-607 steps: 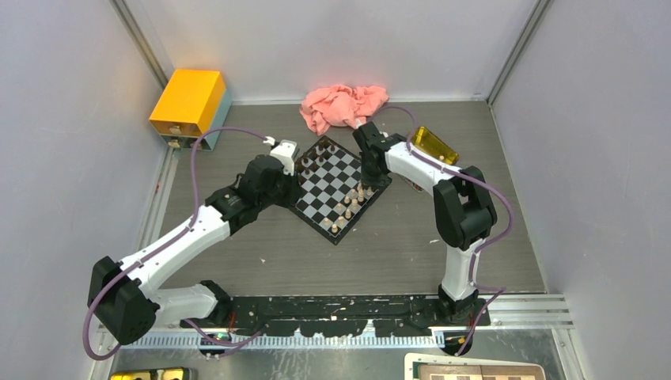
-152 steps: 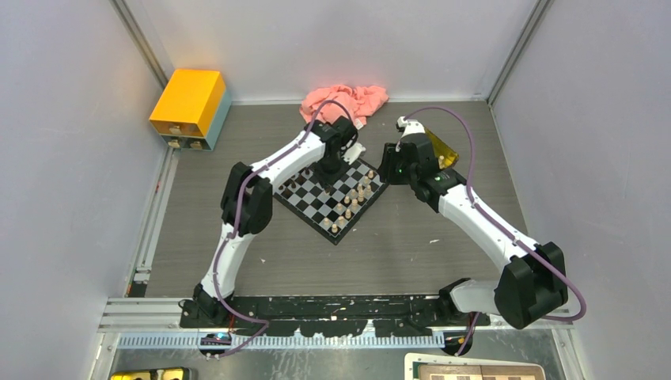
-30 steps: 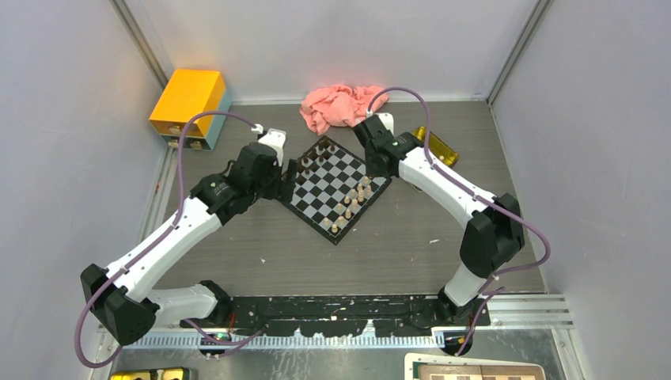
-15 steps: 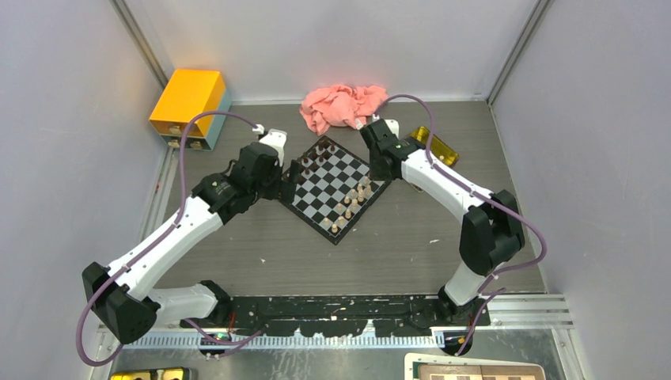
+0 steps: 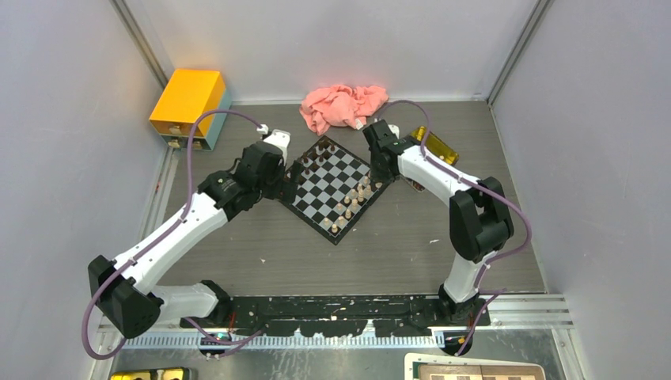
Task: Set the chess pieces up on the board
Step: Place the chess piece on the chessboard.
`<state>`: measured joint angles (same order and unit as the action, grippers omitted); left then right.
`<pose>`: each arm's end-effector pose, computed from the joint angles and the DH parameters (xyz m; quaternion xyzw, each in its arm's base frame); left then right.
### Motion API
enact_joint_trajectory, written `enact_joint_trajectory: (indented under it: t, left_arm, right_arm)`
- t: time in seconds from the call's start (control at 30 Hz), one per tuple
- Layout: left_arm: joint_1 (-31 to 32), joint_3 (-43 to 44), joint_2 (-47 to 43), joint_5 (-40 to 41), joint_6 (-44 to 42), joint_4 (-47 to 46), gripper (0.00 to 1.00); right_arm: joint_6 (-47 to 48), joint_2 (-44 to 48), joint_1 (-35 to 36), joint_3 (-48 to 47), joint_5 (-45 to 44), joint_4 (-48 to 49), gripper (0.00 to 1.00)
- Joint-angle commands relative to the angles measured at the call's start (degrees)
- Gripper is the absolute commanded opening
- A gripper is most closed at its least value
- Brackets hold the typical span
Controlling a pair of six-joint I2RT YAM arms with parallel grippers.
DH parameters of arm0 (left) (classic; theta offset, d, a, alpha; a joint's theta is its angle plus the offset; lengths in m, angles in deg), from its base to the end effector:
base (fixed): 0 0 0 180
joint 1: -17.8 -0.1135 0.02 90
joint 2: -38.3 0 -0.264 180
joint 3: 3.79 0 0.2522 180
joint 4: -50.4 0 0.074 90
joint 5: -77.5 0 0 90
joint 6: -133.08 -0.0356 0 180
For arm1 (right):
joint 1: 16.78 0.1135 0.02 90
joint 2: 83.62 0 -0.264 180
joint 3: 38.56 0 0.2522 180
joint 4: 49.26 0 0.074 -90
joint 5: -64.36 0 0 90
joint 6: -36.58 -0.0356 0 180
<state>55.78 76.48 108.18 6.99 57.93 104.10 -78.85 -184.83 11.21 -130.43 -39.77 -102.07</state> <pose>0.2087 -0.1479 0.3331 0.1157 0.9000 -0.0346 0.4189 0.3316 0.1664 0.2356 0.0081 0.9637 0.0007 0.2670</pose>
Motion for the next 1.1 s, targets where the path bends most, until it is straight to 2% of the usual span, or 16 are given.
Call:
enact_joint_trajectory:
  t: [0.0, 1.07]
  left_arm:
    - [0.0, 2.58, 0.2, 1.17, -0.17, -1.61, 1.0]
    - [0.06, 1.62, 1.85, 0.46, 0.13, -3.8, 1.0]
  right_arm:
    - [0.6, -0.9, -0.47, -2.26, 1.43, 1.69, 0.01]
    - [2.37, -7.61, -2.29, -6.16, 3.76, 3.17, 0.01]
